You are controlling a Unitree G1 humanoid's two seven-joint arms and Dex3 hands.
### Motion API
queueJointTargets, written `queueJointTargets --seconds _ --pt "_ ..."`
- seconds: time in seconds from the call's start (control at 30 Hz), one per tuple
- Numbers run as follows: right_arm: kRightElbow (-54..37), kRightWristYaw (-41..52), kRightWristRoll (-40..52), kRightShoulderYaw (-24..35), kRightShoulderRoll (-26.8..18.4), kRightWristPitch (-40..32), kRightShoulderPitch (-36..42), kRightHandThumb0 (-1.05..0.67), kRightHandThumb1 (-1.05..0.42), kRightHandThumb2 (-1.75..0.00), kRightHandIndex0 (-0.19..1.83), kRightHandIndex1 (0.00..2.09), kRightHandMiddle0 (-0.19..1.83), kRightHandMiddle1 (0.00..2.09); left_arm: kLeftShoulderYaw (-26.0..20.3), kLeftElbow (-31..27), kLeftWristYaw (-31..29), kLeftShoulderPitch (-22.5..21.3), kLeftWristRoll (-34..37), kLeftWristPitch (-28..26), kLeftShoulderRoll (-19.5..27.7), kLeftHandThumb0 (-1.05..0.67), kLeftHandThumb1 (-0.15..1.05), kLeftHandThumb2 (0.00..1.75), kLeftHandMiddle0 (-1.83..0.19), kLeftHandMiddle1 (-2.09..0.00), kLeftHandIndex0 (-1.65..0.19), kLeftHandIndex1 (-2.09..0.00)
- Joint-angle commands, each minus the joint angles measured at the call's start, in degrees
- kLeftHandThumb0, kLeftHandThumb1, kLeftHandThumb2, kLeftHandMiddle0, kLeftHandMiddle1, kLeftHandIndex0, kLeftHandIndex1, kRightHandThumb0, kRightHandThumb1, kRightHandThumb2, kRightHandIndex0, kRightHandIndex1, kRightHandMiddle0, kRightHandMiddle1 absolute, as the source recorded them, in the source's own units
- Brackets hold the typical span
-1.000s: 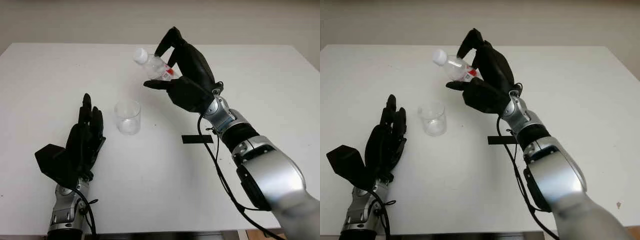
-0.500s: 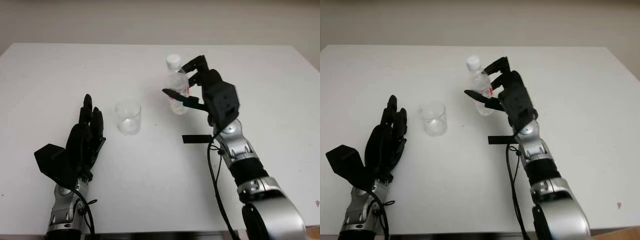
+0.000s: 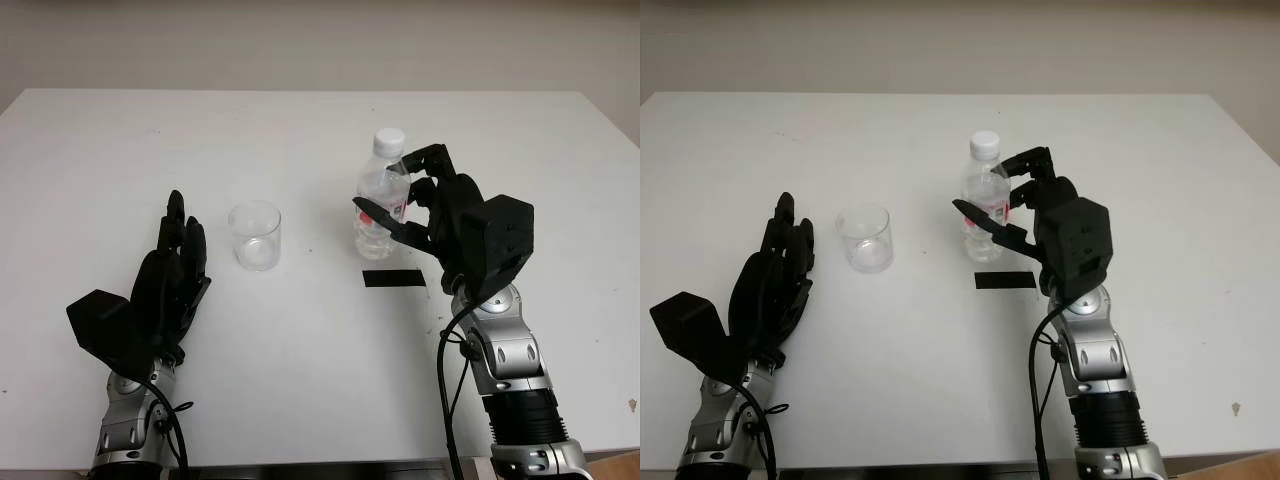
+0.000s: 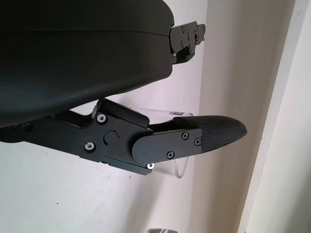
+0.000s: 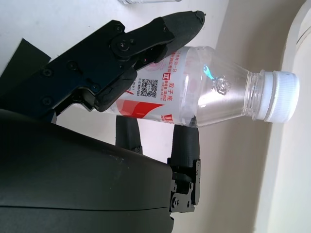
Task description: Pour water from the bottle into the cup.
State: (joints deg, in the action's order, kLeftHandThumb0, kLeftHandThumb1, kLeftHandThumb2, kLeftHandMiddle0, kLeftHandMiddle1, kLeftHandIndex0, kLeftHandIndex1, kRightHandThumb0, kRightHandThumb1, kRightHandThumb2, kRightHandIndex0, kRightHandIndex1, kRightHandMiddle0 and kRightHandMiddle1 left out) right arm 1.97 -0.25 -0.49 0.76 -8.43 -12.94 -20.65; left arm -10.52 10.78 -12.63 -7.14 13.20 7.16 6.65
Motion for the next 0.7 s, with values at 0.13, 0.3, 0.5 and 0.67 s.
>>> queueJointTargets --seconds 0.13,0.3,0.5,0.67 --pt "-4.5 0.1 -0.3 0.2 0.6 -3.1 0.6 -0.38 -1.05 -0.46 1.3 2.09 0.89 2.09 0.0 -0.6 -0.3 1.4 0.3 -0.7 0.0 -0.77 1.05 0.54 0.19 -0.02 0.19 -0.02" --pt "-4.1 -1.4 -2.1 -0.4 0.9 -4.2 1.2 -0.39 -1.05 -0.45 1.32 2.09 0.91 2.09 -0.3 -1.1 -0.3 1.7 0.7 -1.0 -0.1 -0.76 1.05 0.53 0.19 -0.04 0.19 -0.03" --pt "-3.6 -2.4 -3.5 -0.5 1.3 -5.5 1.5 -0.39 -1.05 -0.43 1.32 2.09 0.93 2.09 -0.4 -1.7 0.1 1.7 0.7 -1.8 0.1 -0.76 1.05 0.53 0.19 -0.05 0.19 -0.04" --pt "-3.6 -3.1 -4.1 -0.3 1.9 -6.7 1.9 -0.39 -1.05 -0.42 1.33 2.09 0.95 2.09 -0.5 -2.1 0.0 1.7 1.1 -2.2 0.1 -0.76 1.05 0.52 0.19 -0.05 0.19 -0.04"
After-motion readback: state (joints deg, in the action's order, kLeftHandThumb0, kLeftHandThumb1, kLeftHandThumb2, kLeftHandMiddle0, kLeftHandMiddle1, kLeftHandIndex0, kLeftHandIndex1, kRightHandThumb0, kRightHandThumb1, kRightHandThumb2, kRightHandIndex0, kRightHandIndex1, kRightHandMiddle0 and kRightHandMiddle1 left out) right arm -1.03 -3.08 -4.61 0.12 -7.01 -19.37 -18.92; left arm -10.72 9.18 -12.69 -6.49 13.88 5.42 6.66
